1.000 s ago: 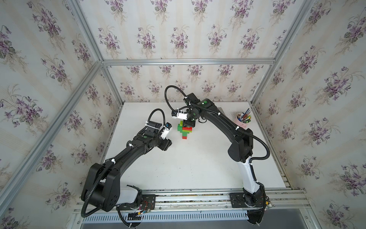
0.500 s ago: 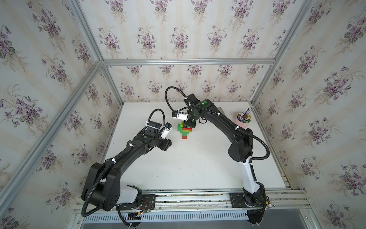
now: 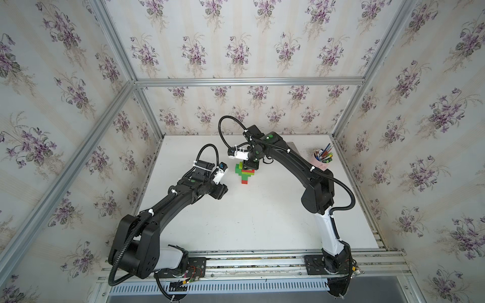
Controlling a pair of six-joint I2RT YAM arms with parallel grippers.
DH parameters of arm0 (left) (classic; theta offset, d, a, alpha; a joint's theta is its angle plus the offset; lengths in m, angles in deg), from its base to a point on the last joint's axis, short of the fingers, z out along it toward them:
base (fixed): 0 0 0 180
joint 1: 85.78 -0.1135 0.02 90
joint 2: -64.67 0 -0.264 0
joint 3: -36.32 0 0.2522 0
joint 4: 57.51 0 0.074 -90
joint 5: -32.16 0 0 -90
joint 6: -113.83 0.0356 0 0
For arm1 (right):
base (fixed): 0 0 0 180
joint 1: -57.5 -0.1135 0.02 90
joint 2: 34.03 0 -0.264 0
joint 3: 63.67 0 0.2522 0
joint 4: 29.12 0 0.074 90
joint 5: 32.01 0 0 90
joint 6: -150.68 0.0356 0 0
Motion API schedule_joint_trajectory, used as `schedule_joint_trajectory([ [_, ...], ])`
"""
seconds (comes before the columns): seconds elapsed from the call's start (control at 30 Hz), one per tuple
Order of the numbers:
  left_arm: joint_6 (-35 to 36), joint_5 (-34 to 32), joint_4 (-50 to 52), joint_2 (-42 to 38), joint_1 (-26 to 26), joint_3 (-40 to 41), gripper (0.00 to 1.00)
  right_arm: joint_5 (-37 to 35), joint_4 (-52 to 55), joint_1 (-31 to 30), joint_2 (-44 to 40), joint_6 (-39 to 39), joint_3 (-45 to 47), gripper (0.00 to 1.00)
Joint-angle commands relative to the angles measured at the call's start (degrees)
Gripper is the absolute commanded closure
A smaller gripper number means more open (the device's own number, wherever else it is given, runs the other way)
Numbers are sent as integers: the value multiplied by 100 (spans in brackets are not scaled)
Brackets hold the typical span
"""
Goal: Assemble a spoon with lego
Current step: Assemble the lego brick with the lego brick.
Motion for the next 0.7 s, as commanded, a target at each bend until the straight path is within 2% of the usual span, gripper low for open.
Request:
schedule_joint_trajectory([
  [0.0, -46, 27, -51, 10, -5, -40, 34, 127, 38, 2, 48, -16, -27, 75],
  [0.67, -35, -43, -7, 36, -5, -53, 34, -20, 298, 97, 271, 112, 407, 75],
])
